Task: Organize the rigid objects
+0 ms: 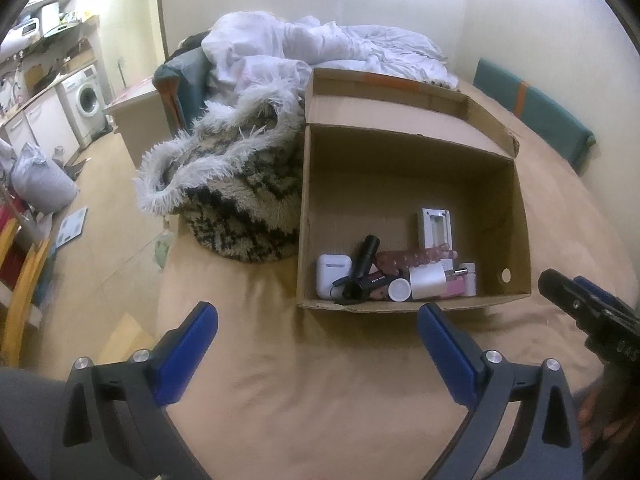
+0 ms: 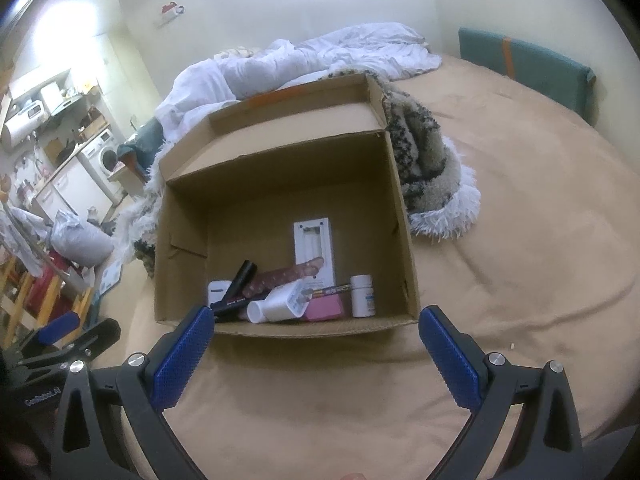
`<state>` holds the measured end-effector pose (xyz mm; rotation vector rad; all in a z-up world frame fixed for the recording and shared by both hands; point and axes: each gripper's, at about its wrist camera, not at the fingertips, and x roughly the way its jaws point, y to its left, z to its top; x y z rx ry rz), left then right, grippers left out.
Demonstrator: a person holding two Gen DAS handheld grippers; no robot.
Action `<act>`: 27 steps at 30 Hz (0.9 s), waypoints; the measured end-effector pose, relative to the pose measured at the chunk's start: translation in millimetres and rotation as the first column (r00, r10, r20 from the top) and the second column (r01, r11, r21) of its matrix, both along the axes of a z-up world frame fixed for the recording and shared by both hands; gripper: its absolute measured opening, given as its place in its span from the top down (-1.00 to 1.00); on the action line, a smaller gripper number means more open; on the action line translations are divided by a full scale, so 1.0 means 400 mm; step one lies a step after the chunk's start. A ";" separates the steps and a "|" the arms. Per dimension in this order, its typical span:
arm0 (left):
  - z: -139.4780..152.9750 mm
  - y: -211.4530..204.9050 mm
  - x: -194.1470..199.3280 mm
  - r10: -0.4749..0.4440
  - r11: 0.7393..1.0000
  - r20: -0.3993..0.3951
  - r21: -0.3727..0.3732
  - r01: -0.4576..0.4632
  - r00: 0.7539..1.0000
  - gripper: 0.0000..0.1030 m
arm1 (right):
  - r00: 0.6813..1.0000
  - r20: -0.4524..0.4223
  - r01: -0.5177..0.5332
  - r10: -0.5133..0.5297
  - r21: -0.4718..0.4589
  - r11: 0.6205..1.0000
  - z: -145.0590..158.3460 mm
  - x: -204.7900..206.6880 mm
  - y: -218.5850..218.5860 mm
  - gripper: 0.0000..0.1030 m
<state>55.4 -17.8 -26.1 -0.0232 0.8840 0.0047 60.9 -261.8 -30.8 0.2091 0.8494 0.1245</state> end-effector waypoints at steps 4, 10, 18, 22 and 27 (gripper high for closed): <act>0.001 0.001 0.001 0.001 1.000 -0.001 -0.003 -0.001 1.000 -0.93 | 1.000 -0.012 -0.003 0.003 0.003 1.000 -0.006 0.004 0.002 -1.00; 0.002 0.002 0.001 0.013 1.000 0.007 -0.002 -0.013 1.000 -0.93 | 1.000 -0.008 -0.001 0.001 -0.002 1.000 -0.007 0.004 0.002 -1.00; -0.001 0.004 0.003 0.023 1.000 0.002 -0.008 -0.023 1.000 -0.93 | 1.000 -0.009 -0.003 0.003 -0.008 1.000 -0.007 0.004 0.003 -1.00; -0.001 0.005 0.002 0.024 1.000 -0.001 -0.010 -0.024 1.000 -0.94 | 1.000 -0.008 -0.002 0.002 -0.011 1.000 -0.006 0.004 0.004 -1.00; -0.001 0.003 0.003 0.026 1.000 -0.002 -0.008 -0.026 1.000 -0.94 | 1.000 -0.009 -0.004 0.004 -0.008 1.000 -0.006 0.004 0.004 -1.00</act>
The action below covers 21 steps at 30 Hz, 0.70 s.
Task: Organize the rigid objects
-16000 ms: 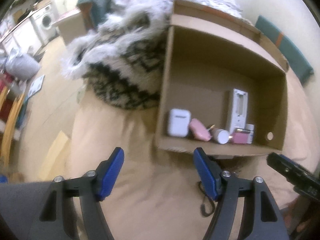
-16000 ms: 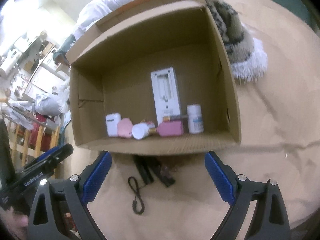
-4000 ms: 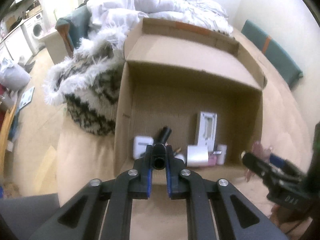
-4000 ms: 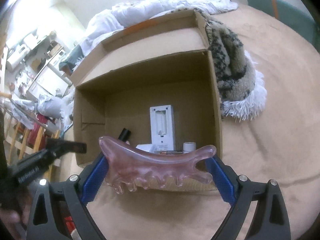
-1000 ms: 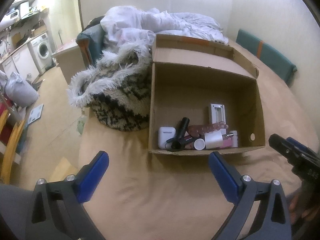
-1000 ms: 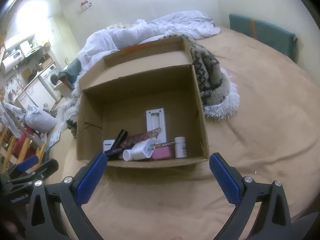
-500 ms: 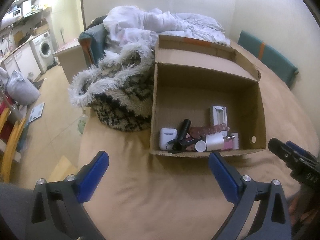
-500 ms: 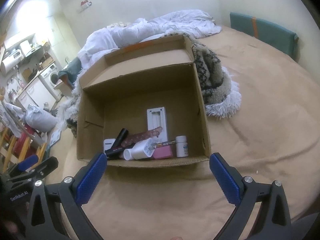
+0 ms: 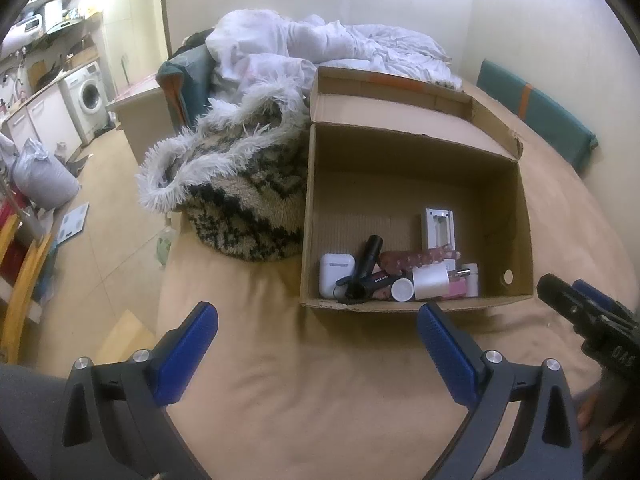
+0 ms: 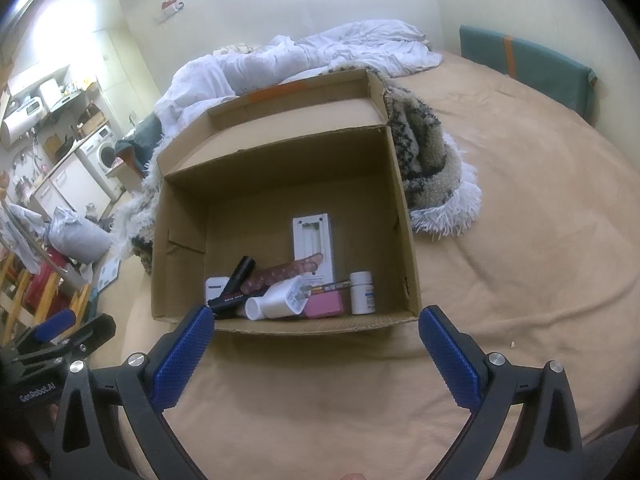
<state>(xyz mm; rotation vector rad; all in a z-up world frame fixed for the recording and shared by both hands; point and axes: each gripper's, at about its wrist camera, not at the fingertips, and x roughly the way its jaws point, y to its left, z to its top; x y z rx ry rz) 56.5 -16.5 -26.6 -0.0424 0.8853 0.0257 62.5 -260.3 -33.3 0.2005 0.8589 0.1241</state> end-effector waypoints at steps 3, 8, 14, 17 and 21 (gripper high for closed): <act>-0.001 0.002 -0.001 -0.002 1.000 0.001 0.001 0.002 1.000 -0.94 | 1.000 0.000 0.000 0.000 -0.001 1.000 0.000 0.000 0.000 -1.00; -0.003 0.002 -0.001 -0.004 1.000 0.000 0.001 0.004 1.000 -0.94 | 1.000 0.000 0.001 -0.001 -0.001 1.000 0.000 -0.001 0.001 -1.00; -0.005 0.004 -0.003 -0.008 1.000 -0.002 0.001 0.008 1.000 -0.94 | 1.000 0.000 0.001 -0.001 -0.002 1.000 0.000 -0.002 0.002 -1.00; -0.005 0.004 -0.002 -0.005 1.000 -0.004 0.002 0.005 1.000 -0.94 | 1.000 -0.003 0.000 0.000 -0.003 1.000 0.001 -0.002 0.002 -1.00; -0.007 0.006 -0.003 -0.007 1.000 -0.006 0.000 0.007 1.000 -0.93 | 1.000 -0.004 -0.003 0.003 -0.005 1.000 0.000 -0.002 0.003 -1.00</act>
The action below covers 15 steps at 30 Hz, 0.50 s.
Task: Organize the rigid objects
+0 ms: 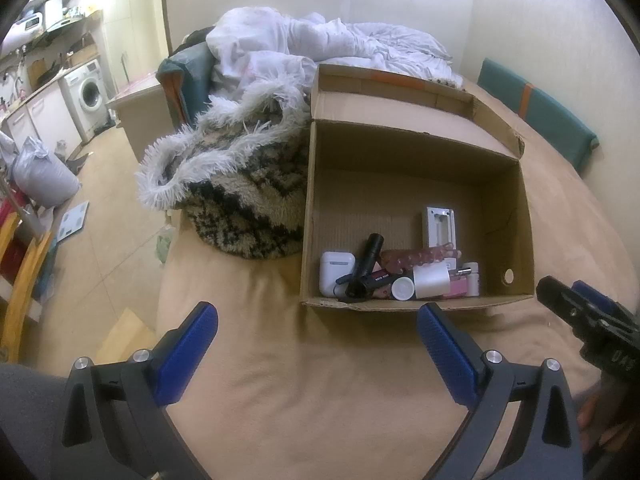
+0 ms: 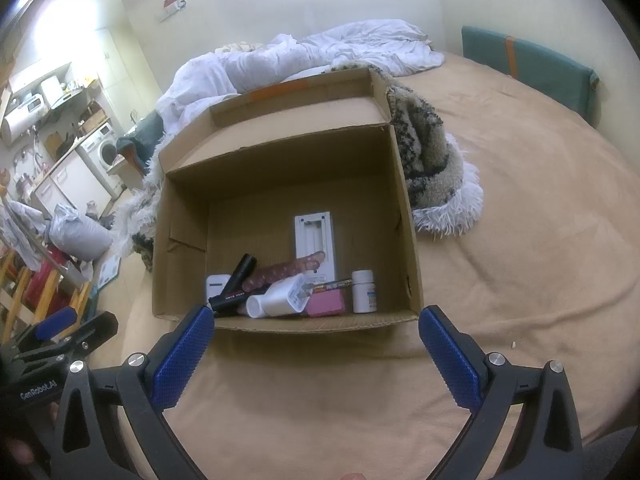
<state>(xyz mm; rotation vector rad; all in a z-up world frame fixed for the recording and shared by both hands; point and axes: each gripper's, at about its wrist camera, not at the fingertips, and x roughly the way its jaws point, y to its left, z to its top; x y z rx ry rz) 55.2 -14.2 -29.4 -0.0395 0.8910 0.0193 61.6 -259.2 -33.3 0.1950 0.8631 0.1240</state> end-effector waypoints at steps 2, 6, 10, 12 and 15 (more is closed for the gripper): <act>0.000 -0.001 0.001 -0.002 1.000 -0.001 0.004 0.002 1.000 -0.94 | 1.000 -0.002 -0.002 0.002 0.001 1.000 0.000 0.000 0.000 -1.00; -0.001 0.001 0.001 -0.001 1.000 -0.004 0.000 0.001 1.000 -0.94 | 1.000 0.001 -0.012 0.012 -0.005 1.000 0.003 0.001 0.000 -1.00; -0.001 0.002 0.002 -0.003 1.000 -0.004 0.000 0.003 1.000 -0.94 | 1.000 0.001 -0.013 0.013 -0.004 1.000 0.003 0.002 0.000 -1.00; -0.001 0.001 0.002 -0.005 1.000 -0.005 -0.001 0.005 1.000 -0.94 | 1.000 0.001 -0.013 0.013 -0.005 1.000 0.002 0.003 0.001 -1.00; 0.000 0.000 0.000 -0.014 1.000 -0.002 0.005 0.014 1.000 -0.94 | 1.000 0.001 -0.014 0.014 -0.005 1.000 0.003 0.002 0.001 -1.00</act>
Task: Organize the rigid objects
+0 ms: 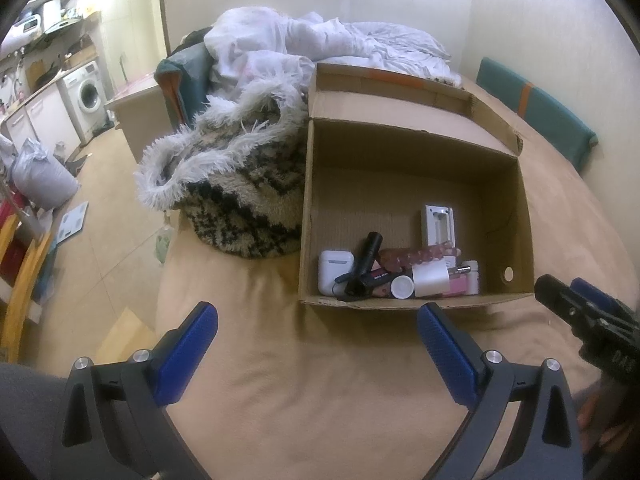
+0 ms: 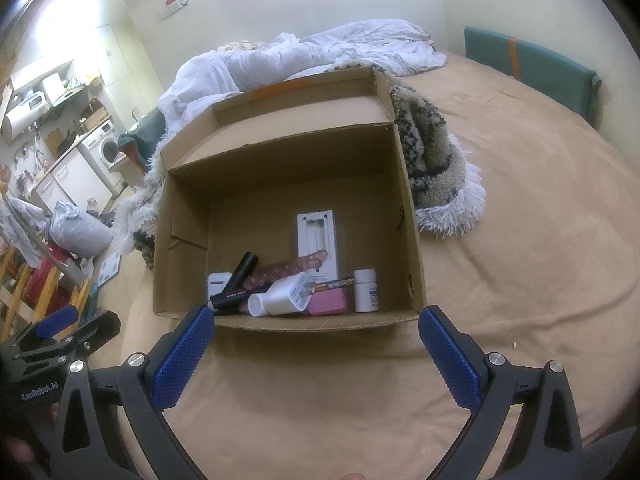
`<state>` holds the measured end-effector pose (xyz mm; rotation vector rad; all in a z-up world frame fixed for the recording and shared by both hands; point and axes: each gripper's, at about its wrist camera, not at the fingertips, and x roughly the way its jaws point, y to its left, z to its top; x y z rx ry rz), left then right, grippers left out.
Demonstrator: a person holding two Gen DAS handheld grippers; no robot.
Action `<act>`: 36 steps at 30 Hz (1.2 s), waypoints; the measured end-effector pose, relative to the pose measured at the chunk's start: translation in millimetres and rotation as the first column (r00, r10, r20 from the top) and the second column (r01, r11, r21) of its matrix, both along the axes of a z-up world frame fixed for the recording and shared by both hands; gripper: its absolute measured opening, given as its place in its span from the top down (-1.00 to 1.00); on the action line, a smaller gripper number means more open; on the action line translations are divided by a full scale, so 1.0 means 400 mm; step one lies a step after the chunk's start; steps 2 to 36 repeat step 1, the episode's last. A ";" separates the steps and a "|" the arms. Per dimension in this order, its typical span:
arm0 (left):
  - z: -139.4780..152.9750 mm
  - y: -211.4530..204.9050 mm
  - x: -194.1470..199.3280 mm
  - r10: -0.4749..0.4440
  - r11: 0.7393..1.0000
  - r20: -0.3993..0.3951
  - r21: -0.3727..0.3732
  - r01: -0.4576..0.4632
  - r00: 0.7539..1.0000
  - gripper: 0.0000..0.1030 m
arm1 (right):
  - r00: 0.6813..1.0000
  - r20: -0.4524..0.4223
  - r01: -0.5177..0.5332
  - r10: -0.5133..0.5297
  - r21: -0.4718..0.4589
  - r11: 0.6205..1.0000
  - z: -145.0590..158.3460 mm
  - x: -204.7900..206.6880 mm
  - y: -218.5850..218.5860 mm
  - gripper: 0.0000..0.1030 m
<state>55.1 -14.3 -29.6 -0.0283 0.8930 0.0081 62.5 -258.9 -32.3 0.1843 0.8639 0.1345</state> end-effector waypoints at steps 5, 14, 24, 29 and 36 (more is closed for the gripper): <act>-0.001 -0.001 0.000 -0.003 1.000 0.000 0.002 0.003 1.000 -0.94 | 1.000 0.000 0.000 0.000 0.000 1.000 0.000 0.000 0.001 -1.00; -0.001 -0.001 0.000 -0.003 1.000 0.000 0.002 0.003 1.000 -0.94 | 1.000 0.000 0.000 0.000 0.000 1.000 0.000 0.000 0.001 -1.00; -0.001 -0.001 0.000 -0.003 1.000 0.000 0.002 0.003 1.000 -0.94 | 1.000 0.000 0.000 0.000 0.000 1.000 0.000 0.000 0.001 -1.00; -0.001 -0.001 0.000 -0.003 1.000 0.000 0.002 0.003 1.000 -0.94 | 1.000 0.000 0.000 0.000 0.000 1.000 0.000 0.000 0.001 -1.00; -0.001 -0.001 0.000 -0.003 1.000 0.000 0.002 0.003 1.000 -0.94 | 1.000 0.000 0.000 0.000 0.000 1.000 0.000 0.000 0.001 -1.00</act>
